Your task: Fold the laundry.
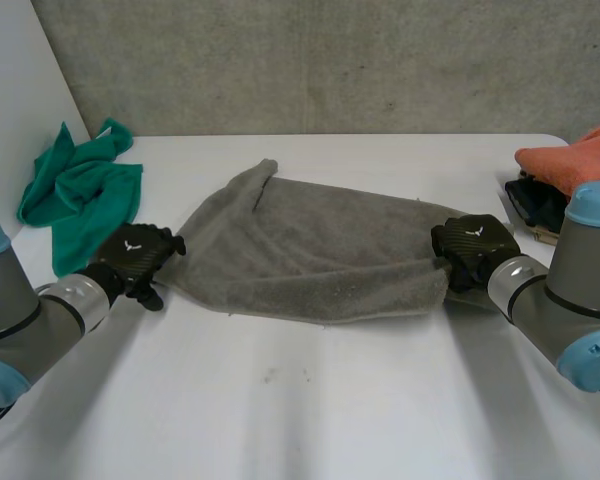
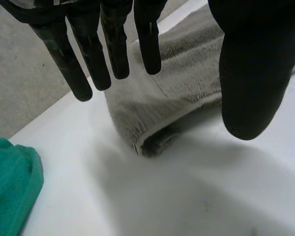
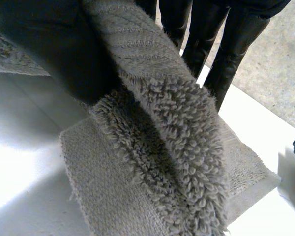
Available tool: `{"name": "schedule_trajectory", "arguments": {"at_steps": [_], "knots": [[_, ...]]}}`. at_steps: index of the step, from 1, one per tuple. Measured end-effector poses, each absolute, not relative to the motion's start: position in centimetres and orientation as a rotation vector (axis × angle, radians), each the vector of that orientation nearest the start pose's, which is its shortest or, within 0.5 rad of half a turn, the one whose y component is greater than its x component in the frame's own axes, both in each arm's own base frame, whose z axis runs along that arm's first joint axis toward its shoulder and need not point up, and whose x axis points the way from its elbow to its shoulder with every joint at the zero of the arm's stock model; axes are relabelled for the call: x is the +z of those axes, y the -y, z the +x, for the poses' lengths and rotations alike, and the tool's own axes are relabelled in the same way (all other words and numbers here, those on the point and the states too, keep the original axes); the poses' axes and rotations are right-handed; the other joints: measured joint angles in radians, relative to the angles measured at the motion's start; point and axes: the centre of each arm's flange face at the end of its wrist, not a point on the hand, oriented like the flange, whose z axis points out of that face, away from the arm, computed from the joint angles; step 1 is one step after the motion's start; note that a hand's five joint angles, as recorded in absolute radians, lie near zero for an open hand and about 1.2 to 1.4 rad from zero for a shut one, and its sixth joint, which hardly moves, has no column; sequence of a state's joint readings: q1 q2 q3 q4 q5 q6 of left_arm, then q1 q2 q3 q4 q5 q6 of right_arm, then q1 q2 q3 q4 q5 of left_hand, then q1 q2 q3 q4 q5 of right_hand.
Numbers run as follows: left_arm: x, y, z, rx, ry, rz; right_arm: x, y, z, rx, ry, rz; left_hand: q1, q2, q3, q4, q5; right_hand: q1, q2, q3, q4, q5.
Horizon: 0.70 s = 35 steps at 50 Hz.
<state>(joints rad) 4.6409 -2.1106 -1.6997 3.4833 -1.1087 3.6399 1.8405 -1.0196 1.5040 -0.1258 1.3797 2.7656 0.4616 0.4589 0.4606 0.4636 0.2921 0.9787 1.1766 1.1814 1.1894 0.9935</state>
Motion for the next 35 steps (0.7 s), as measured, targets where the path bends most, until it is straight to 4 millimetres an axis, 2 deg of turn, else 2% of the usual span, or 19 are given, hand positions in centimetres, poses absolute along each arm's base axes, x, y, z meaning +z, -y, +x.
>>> {"name": "schedule_trajectory", "arguments": {"at_steps": [4, 9, 19, 28, 35], "knots": [[11.4, 33.7, -19.7, -1.936, -2.354, 1.156, 14.8, 31.6, 24.2, -1.733, -2.316, -0.95, 0.047, 0.047, 0.043, 0.045, 0.043, 0.0, 0.0, 0.0, 0.0, 0.002], [11.3, 35.0, -19.9, -1.967, -2.313, 1.156, 14.8, 31.5, 24.2, -1.732, -2.317, -0.949, 0.233, 0.225, 0.22, 0.22, 0.213, 0.0, 0.0, 0.0, 0.0, 0.004], [11.5, 36.9, -20.3, -2.025, -2.241, 1.155, 14.8, 31.3, 24.0, -1.727, -2.326, -0.941, 0.28, 0.282, 0.281, 0.276, 0.263, 0.0, 0.0, 0.0, 0.0, 0.004], [10.6, 37.2, -20.9, -2.015, -2.256, 1.176, 15.0, 31.3, 23.8, -1.73, -2.329, -0.936, 0.27, 0.277, 0.275, 0.269, 0.262, 0.0, 0.0, 0.0, 0.0, 0.004], [10.3, 36.3, -21.2, -1.986, -2.295, 1.195, 15.2, 31.4, 23.8, -1.741, -2.324, -0.935, 0.241, 0.241, 0.24, 0.229, 0.228, 0.0, 0.0, 0.0, 0.0, 0.004]]}}
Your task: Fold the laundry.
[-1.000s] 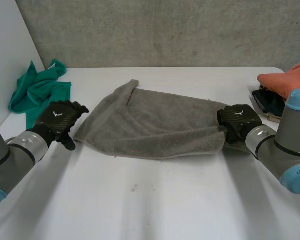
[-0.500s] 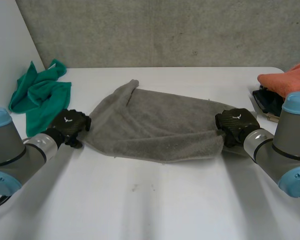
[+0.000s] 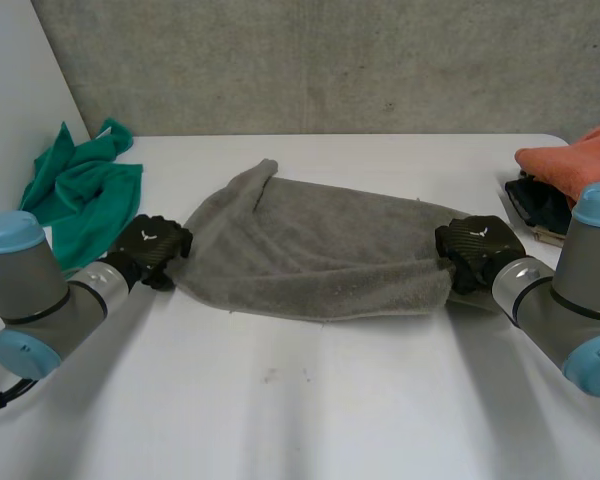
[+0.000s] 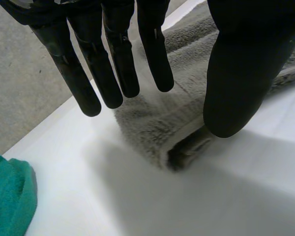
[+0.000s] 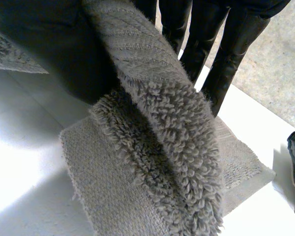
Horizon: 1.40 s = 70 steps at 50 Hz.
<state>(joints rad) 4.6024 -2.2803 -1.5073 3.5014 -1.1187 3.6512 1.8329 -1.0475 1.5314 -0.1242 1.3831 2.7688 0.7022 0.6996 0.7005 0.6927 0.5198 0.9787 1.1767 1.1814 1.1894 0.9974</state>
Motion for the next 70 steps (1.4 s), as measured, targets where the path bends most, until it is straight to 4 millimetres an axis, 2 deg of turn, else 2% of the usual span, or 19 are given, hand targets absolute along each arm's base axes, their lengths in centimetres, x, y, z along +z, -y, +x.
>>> {"name": "schedule_trajectory", "arguments": {"at_steps": [11, 25, 28, 30, 32, 38, 40, 46, 47, 48, 49, 53, 55, 60, 61, 63, 67, 68, 70], "knots": [[10.9, 35.5, -21.0, -1.978, -2.303, 1.191, 15.4, 31.5, 23.9, -1.749, -2.315, -0.937, -0.021, -0.026, -0.023, -0.024, -0.028, 0.0, 0.0, 0.0, 0.0, 0.0], [10.3, 37.8, -20.8, -2.001, -2.252, 1.183, 15.2, 31.4, 24.0, -1.741, -2.317, -0.937, -0.015, -0.017, -0.017, -0.016, -0.015, 0.0, 0.0, 0.0, 0.0, 0.0], [10.0, 38.5, -20.9, -1.997, -2.215, 1.207, 15.3, 31.4, 23.9, -1.743, -2.319, -0.933, 0.057, 0.056, 0.054, 0.056, 0.048, 0.0, 0.0, 0.0, 0.0, 0.0], [9.8, 38.9, -21.0, -1.991, -2.186, 1.222, 15.3, 31.4, 23.9, -1.744, -2.319, -0.93, 0.309, 0.292, 0.288, 0.286, 0.274, 0.0, 0.0, 0.0, 0.0, 0.0], [9.8, 39.2, -21.0, -1.988, -2.164, 1.227, 15.3, 31.4, 23.9, -1.745, -2.319, -0.929, 0.429, 0.414, 0.401, 0.415, 0.4, 0.0, 0.0, 0.0, 0.0, 0.0], [10.6, 39.9, -20.9, -1.963, -2.111, 1.166, 16.0, 31.5, 23.9, -1.769, -2.307, -0.93, 0.439, 0.488, 0.481, 0.497, 0.455, 0.0, 0.0, 0.0, 0.0, 0.0], [11.5, 39.8, -20.9, -1.96, -2.09, 1.123, 16.5, 31.5, 23.9, -1.786, -2.297, -0.93, 0.439, 0.493, 0.487, 0.505, 0.455, 0.0, 0.0, 0.0, 0.0, 0.0], [18.2, 36.6, -21.4, -2.064, -1.991, 1.027, 20.0, 31.1, 23.7, -1.843, -2.259, -0.929, 0.439, 0.495, 0.49, 0.505, 0.455, 0.0, 0.0, 0.0, 0.001, 0.0], [18.2, 36.6, -21.4, -2.064, -1.991, 1.027, 20.0, 31.1, 23.7, -1.843, -2.259, -0.929, 0.439, 0.495, 0.49, 0.505, 0.455, 0.0, 0.0, 0.0, 0.001, 0.0], [21.0, 34.6, -21.4, -2.12, -1.948, 1.001, 21.5, 30.6, 23.6, -1.844, -2.257, -0.938, 0.439, 0.496, 0.49, 0.505, 0.455, 0.0, 0.0, 0.0, 0.002, 0.0], [22.2, 33.6, -21.3, -2.146, -1.926, 0.99, 22.3, 30.4, 23.5, -1.84, -2.258, -0.947, 0.439, 0.496, 0.49, 0.506, 0.455, 0.0, 0.0, 0.0, 0.003, -0.002], [24.7, 30.7, -21.1, -2.19, -1.888, 0.981, 24.1, 29.3, 23.2, -1.806, -2.28, -1.012, 0.439, 0.496, 0.49, 0.506, 0.455, 0.0, 0.0, 0.0, 0.004, 0.0], [25.5, 28.5, -21.0, -2.182, -1.902, 0.998, 24.8, 28.3, 22.9, -1.742, -2.319, -1.127, 0.439, 0.497, 0.49, 0.506, 0.455, 0.0, 0.0, 0.0, 0.004, 0.0], [24.8, 26.5, -20.8, -2.104, -1.997, 1.042, 24.5, 27.1, 22.5, -1.615, -2.37, -1.349, 0.439, 0.497, 0.49, 0.506, 0.455, 0.0, 0.0, 0.0, 0.004, -0.002], [23.9, 26.0, -20.9, -2.043, -2.064, 1.07, 23.8, 26.9, 22.4, -1.538, -2.382, -1.479, 0.439, 0.497, 0.491, 0.506, 0.455, 0.0, 0.0, 0.0, 0.004, 0.0], [22.9, 26.1, -21.0, -1.988, -2.114, 1.096, 23.0, 27.0, 22.4, -1.476, -2.384, -1.581, 0.439, 0.497, 0.491, 0.506, 0.455, 0.0, 0.0, 0.0, 0.004, -0.001], [21.5, 27.7, -21.4, -1.935, -2.132, 1.131, 21.9, 28.3, 22.8, -1.454, -2.377, -1.655, 0.439, 0.498, 0.493, 0.507, 0.455, 0.0, 0.0, 0.0, 0.004, 0.0], [20.9, 29.8, -22.0, -1.939, -2.082, 1.139, 21.4, 29.9, 23.2, -1.506, -2.364, -1.657, 0.439, 0.498, 0.493, 0.509, 0.455, 0.0, 0.0, 0.0, 0.004, 0.0], [21.0, 31.6, -22.5, -1.964, -2.019, 1.131, 21.4, 31.2, 23.6, -1.576, -2.347, -1.637, 0.439, 0.498, 0.493, 0.509, 0.455, 0.0, 0.0, 0.0, 0.004, 0.0]]}}
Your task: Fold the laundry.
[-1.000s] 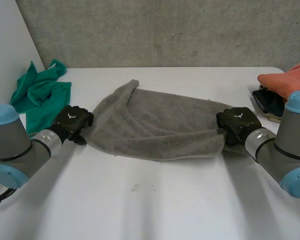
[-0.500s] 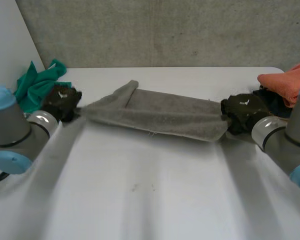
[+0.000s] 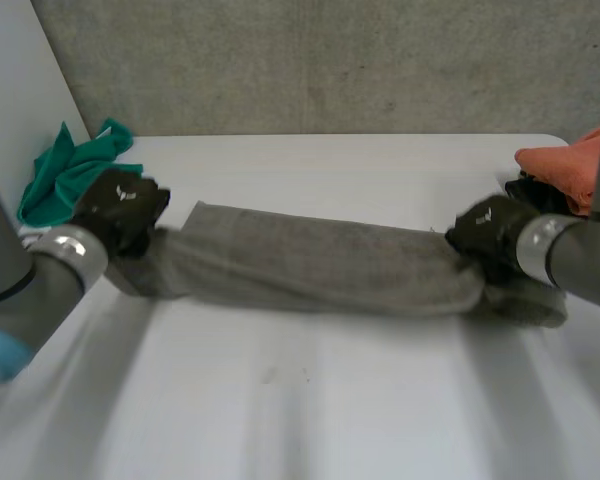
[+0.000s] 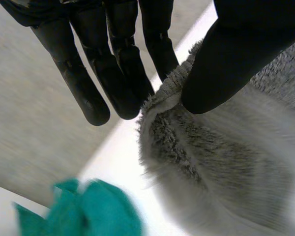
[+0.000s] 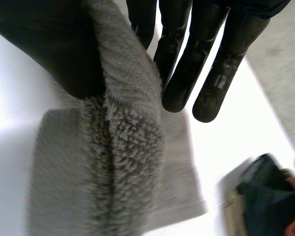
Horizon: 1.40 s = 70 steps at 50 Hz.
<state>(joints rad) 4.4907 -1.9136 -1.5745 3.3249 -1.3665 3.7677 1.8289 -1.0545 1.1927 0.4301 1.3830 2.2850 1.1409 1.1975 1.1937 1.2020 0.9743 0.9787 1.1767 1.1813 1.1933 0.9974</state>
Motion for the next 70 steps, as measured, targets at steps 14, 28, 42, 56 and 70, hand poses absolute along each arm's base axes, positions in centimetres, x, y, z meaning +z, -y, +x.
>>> {"name": "schedule_trajectory", "arguments": {"at_steps": [14, 28, 42, 56, 70], "knots": [[38.1, 38.9, -26.4, -2.596, -1.046, 0.612, 36.3, 39.8, 25.7, -2.827, -1.444, -0.871, 0.0, 0.001, 0.0, 0.0, 0.0, 0.0, 0.0, 0.0, 0.0, 0.0], [30.7, 34.8, -25.5, -2.501, -1.343, 0.749, 31.0, 36.5, 25.4, -2.298, -1.842, -1.09, 0.0, 0.001, 0.0, 0.001, 0.0, 0.0, 0.0, 0.0, 0.0, 0.0], [19.9, 29.5, -25.2, -2.252, -1.763, 1.001, 20.4, 33.0, 22.0, -1.387, -2.328, -1.572, 0.0, 0.001, 0.0, 0.001, 0.0, 0.0, 0.0, 0.0, 0.0, 0.0], [19.9, 29.5, -26.3, -2.284, -1.773, 1.026, 17.8, 37.9, 22.4, -1.667, -2.343, -1.589, 0.0, 0.001, 0.0, 0.001, 0.0, -0.775, -0.953, -0.964, -0.953, -0.928], [19.8, 31.2, -26.9, -2.299, -1.756, 1.014, 23.3, 34.4, 21.5, -1.967, -2.25, -1.117, 0.0, 0.001, 0.0, 0.001, 0.0, -0.775, -0.953, -0.964, -0.953, -0.928]]}}
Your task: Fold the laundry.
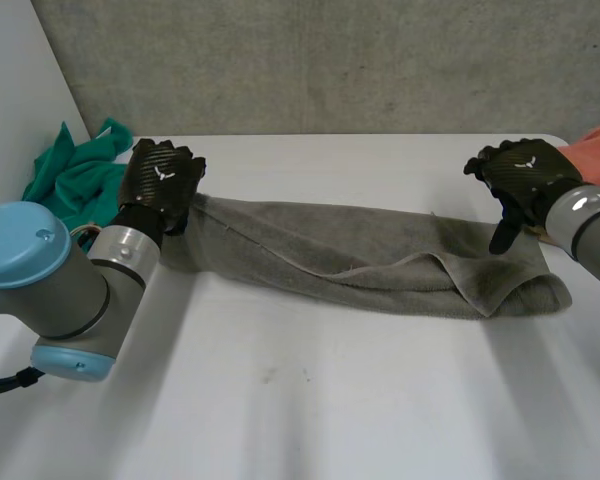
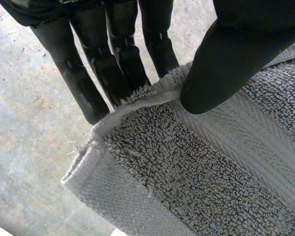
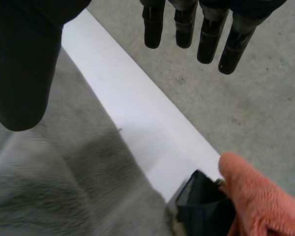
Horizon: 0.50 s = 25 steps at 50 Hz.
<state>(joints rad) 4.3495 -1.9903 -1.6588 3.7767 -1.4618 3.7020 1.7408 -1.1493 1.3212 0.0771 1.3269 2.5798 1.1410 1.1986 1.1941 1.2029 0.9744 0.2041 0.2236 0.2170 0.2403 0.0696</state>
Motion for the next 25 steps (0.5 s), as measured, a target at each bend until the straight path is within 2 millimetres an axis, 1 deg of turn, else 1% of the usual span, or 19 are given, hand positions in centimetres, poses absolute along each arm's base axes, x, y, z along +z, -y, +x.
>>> {"name": "schedule_trajectory", "arguments": {"at_steps": [2, 3, 5, 8, 10, 11, 12, 16, 17, 18, 19, 20, 22, 24, 25], "knots": [[19.6, 31.3, -27.0, -2.297, -1.759, 1.016, 23.5, 33.4, 21.2, -1.948, -2.264, -1.082, 0.0, 0.0, 0.0, 0.0, 0.0, 0.0, 0.0, 0.0, 0.0, 0.0], [19.4, 31.3, -27.1, -2.294, -1.764, 1.019, 23.4, 32.4, 20.9, -1.918, -2.284, -1.042, 0.0, 0.0, 0.0, 0.0, 0.0, 0.001, 0.004, 0.004, 0.001, 0.001], [19.2, 31.3, -27.1, -2.29, -1.77, 1.023, 23.1, 31.4, 20.7, -1.875, -2.308, -0.995, 0.0, 0.0, 0.0, 0.0, 0.0, 0.005, 0.034, 0.043, 0.002, 0.03], [19.0, 31.1, -27.2, -2.284, -1.779, 1.029, 22.6, 30.6, 20.6, -1.829, -2.329, -0.939, 0.0, 0.0, 0.0, 0.0, 0.0, 0.005, 0.038, 0.048, 0.002, 0.035], [18.8, 31.0, -27.2, -2.279, -1.786, 1.032, 22.0, 29.9, 20.6, -1.76, -2.35, -0.831, 0.0, 0.0, 0.0, 0.0, 0.0, 0.005, 0.038, 0.048, 0.002, 0.035], [18.8, 31.0, -27.2, -2.278, -1.787, 1.033, 21.9, 29.8, 20.6, -1.751, -2.352, -0.817, 0.0, 0.0, 0.0, 0.0, 0.0, 0.005, 0.038, 0.048, 0.002, 0.035], [18.7, 30.9, -27.2, -2.276, -1.79, 1.034, 21.5, 29.7, 20.7, -1.716, -2.358, -0.756, 0.0, 0.0, 0.0, 0.0, 0.0, 0.005, 0.038, 0.048, 0.003, 0.035], [18.6, 30.8, -27.1, -2.271, -1.796, 1.036, 20.1, 30.2, 20.9, -1.634, -2.374, -0.627, 0.0, 0.0, 0.0, 0.0, 0.0, 0.005, 0.038, 0.048, 0.002, 0.036], [18.6, 30.8, -27.1, -2.269, -1.798, 1.036, 19.4, 30.6, 21.1, -1.608, -2.381, -0.587, 0.0, 0.0, 0.0, 0.0, 0.0, 0.005, 0.039, 0.049, 0.004, 0.037], [18.5, 30.8, -27.1, -2.268, -1.799, 1.036, 19.2, 30.7, 21.2, -1.601, -2.384, -0.577, 0.0, 0.0, 0.0, 0.0, 0.0, 0.005, 0.044, 0.053, 0.011, 0.04], [18.5, 30.8, -27.0, -2.265, -1.802, 1.036, 18.4, 31.2, 21.4, -1.581, -2.394, -0.548, 0.0, 0.0, 0.0, 0.0, 0.0, 0.005, 0.051, 0.06, 0.024, 0.043], [18.4, 30.8, -27.0, -2.263, -1.804, 1.037, 18.2, 31.3, 21.5, -1.577, -2.396, -0.543, 0.0, 0.0, 0.0, 0.0, 0.0, 0.006, 0.053, 0.062, 0.03, 0.044], [18.3, 30.7, -26.9, -2.257, -1.81, 1.037, 17.0, 32.1, 22.0, -1.564, -2.418, -0.518, 0.0, 0.0, 0.0, 0.0, 0.0, 0.044, 0.084, 0.094, 0.065, 0.068], [18.2, 30.7, -26.9, -2.254, -1.813, 1.037, 16.8, 32.3, 22.1, -1.564, -2.423, -0.515, 0.0, 0.0, 0.0, 0.0, 0.0, 0.044, 0.084, 0.094, 0.065, 0.068], [18.2, 30.7, -26.8, -2.251, -1.816, 1.038, 15.9, 33.1, 22.5, -1.571, -2.446, -0.504, 0.0, 0.0, 0.0, 0.0, 0.0, 0.131, 0.153, 0.172, 0.148, 0.138]]}}
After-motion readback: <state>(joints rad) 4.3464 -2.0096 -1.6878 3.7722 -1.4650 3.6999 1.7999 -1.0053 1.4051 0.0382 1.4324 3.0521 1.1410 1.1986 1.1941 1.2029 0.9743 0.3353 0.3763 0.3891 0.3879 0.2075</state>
